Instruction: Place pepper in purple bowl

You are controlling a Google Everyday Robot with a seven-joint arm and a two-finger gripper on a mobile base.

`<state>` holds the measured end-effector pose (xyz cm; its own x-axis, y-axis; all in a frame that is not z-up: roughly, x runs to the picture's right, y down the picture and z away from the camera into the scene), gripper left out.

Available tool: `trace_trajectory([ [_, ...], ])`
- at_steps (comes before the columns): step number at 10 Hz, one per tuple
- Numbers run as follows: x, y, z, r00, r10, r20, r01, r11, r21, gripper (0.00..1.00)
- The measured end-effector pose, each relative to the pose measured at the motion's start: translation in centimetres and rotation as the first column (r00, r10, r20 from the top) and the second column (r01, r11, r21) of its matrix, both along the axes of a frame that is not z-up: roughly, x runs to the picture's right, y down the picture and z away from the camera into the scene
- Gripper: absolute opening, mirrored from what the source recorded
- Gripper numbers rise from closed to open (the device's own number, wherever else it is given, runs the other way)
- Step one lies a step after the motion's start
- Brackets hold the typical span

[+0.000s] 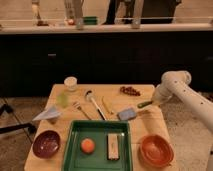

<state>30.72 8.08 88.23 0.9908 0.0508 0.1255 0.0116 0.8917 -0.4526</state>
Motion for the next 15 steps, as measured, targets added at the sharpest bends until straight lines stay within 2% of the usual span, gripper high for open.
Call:
trace_trajectory([
  [2,-3.5,-0.7,-1.2,0.995,-0.078,0.067,0.076,0.9967,0.03,0.0],
  [4,-6.7,-1.3,-2.3,0.981,-0.145,0.127,0.139,0.9889,0.051,0.0],
  [6,-10.1,-1.8,-3.6,0.957,-0.22,0.191,0.209,0.975,0.076,0.0],
  [10,-15.0,-1.5,-6.4,0.891,-0.35,0.289,0.329,0.9366,0.12,0.0],
  [15,-15.0,-1.4,-6.5,0.89,-0.353,0.29,0.332,0.9357,0.12,0.0],
])
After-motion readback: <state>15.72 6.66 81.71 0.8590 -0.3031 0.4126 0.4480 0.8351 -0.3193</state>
